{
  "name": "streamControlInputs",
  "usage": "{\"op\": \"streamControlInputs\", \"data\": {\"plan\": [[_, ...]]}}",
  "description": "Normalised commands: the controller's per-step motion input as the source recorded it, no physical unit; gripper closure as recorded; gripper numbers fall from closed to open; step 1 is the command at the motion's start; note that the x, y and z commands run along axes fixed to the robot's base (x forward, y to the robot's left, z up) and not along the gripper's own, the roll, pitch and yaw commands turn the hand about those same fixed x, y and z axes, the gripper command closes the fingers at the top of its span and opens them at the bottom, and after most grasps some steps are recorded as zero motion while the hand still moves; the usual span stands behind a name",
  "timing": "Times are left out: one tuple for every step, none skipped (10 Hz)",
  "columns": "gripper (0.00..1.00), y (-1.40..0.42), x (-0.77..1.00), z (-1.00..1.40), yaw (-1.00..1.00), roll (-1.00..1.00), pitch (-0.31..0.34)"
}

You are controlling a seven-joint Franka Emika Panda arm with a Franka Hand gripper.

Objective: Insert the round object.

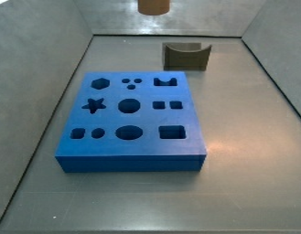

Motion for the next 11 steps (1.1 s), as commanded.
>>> {"op": "streamControlInputs", "data": {"plan": [[1.0, 0.0, -0.56, -1.0, -0.05, 0.0, -0.004], [1.0, 0.0, -0.55, -1.0, -0.05, 0.0, -0.004], [1.0, 0.0, -0.55, -1.0, -0.04, 0.0, -0.004], [1.0, 0.0, -0.52, -1.0, -0.05, 0.0, -0.009], [1.0, 0.0, -0.44, -1.0, -0.06, 0.0, -0.016], [1.0, 0.0, -0.4, -1.0, -0.05, 0.0, -0.033], [1.0, -0.03, 0.35, -1.0, -0.05, 0.0, -0.053], [1.0, -0.04, 0.67, -1.0, -0.06, 0.0, -0.023], [1.0, 0.0, 0.64, -0.88, -0.07, 0.0, 0.0], [1.0, 0.0, 0.47, -0.7, -0.05, 0.01, 0.014], [1.0, 0.0, 0.38, -0.71, -0.07, 0.0, 0.02]]}}
